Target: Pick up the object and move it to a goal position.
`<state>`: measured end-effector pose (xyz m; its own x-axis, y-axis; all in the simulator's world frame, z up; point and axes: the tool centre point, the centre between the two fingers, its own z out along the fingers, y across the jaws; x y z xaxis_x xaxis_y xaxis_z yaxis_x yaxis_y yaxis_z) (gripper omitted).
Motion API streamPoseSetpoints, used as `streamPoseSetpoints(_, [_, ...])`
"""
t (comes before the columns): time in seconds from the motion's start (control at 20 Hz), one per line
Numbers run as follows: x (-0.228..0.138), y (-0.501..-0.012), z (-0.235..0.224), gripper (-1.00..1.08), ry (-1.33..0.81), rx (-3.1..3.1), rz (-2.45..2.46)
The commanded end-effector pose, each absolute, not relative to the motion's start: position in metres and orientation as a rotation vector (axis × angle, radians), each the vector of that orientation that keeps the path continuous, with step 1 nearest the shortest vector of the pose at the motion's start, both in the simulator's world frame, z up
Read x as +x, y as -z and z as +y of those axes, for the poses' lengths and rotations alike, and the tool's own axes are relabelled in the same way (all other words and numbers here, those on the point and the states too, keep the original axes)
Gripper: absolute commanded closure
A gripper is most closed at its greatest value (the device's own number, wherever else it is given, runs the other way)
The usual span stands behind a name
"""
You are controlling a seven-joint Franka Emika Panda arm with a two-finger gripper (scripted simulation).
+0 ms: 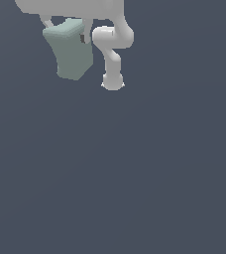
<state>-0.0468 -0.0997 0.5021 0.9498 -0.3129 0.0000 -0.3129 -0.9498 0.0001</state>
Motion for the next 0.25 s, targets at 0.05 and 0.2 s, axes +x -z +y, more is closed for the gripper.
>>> streamPoseSetpoints(0.05, [-0.0454, -0.5076, -0.1007, 1.08, 0.000, 3.102, -0.497])
streamPoseSetpoints(0.2, [-0.0451, -0.5088, -0.1009, 1.08, 0.000, 3.102, -0.497])
